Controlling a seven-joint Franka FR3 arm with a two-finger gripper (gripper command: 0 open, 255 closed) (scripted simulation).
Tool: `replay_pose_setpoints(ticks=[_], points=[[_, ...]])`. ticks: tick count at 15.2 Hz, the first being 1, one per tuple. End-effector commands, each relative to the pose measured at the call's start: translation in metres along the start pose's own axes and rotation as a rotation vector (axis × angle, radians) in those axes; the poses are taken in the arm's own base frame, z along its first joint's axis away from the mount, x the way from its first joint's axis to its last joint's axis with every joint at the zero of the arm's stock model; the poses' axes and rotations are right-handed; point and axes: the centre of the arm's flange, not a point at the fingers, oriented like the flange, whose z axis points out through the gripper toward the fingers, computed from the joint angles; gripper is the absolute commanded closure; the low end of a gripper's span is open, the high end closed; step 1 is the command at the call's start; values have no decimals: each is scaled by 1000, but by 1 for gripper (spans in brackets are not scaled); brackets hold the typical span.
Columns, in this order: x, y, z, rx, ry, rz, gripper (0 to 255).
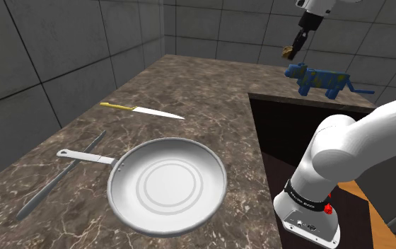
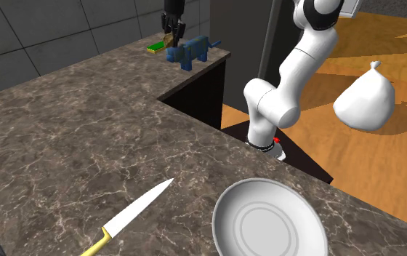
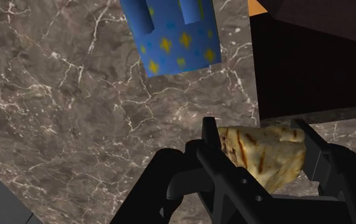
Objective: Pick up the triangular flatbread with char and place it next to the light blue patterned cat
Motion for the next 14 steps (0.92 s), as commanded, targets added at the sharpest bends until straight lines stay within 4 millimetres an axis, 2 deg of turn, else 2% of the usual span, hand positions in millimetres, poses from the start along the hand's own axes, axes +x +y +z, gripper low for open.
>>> replay_pose_setpoints(ticks=[1,14], points=[[-2,-1,11,0,1,0,255],[-15,-6,79,0,1,0,255]])
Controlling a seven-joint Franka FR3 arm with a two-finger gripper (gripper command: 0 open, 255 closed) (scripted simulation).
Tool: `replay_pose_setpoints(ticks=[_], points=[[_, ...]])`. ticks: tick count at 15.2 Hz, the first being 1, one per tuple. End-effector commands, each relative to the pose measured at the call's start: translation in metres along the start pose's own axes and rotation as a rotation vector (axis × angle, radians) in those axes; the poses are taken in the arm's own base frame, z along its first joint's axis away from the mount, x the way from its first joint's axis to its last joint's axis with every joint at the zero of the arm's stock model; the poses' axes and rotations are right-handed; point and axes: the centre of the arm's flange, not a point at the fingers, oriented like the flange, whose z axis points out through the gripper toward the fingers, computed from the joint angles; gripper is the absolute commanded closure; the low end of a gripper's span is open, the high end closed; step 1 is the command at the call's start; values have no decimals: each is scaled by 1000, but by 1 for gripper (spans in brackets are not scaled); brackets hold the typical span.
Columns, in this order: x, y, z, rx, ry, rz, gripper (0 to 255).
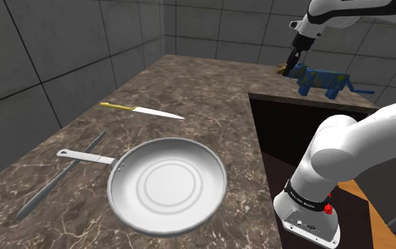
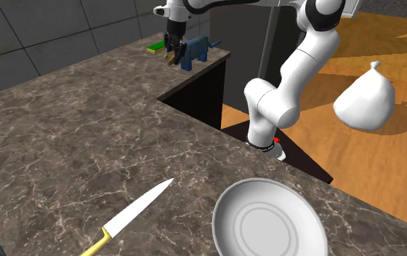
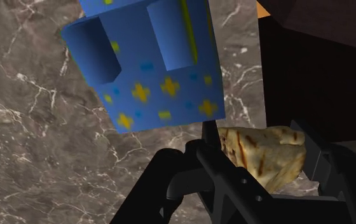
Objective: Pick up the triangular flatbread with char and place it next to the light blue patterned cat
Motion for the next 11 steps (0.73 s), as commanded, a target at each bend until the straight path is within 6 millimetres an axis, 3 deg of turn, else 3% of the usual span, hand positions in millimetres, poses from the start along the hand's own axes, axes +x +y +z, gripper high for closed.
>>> replay_pose_setpoints(ticks=[1,11], points=[[-1,-1,10,0,0,0,255],[-11,-5,62,0,0,0,255]])
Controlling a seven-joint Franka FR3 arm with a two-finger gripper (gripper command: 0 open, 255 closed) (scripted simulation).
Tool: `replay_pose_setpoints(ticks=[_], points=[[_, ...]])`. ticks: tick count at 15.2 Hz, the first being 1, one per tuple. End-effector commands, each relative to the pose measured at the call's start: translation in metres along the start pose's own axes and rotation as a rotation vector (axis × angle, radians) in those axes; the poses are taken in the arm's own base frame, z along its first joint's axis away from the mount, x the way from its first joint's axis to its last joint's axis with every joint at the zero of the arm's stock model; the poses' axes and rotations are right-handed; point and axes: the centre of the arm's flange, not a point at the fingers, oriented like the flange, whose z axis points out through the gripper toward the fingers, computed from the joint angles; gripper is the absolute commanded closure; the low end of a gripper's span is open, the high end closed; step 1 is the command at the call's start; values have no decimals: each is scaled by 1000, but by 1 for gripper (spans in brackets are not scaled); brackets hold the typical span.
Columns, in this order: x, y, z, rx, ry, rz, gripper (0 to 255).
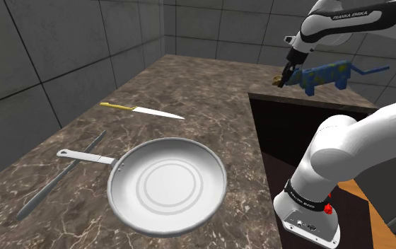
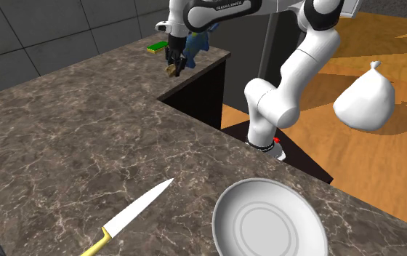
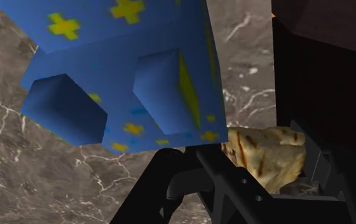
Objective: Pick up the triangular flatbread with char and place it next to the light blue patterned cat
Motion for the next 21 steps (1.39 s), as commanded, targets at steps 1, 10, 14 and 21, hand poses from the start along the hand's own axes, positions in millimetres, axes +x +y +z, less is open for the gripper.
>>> replay_pose_setpoints(ticks=[1,10,14,21], points=[[-4,-1,11,4,-4,6,255],[-8,-2,32,4,-4,6,255],[-8,-2,32,4,-4,6,0],[-7,-2,-8,4,-4,6,0]])
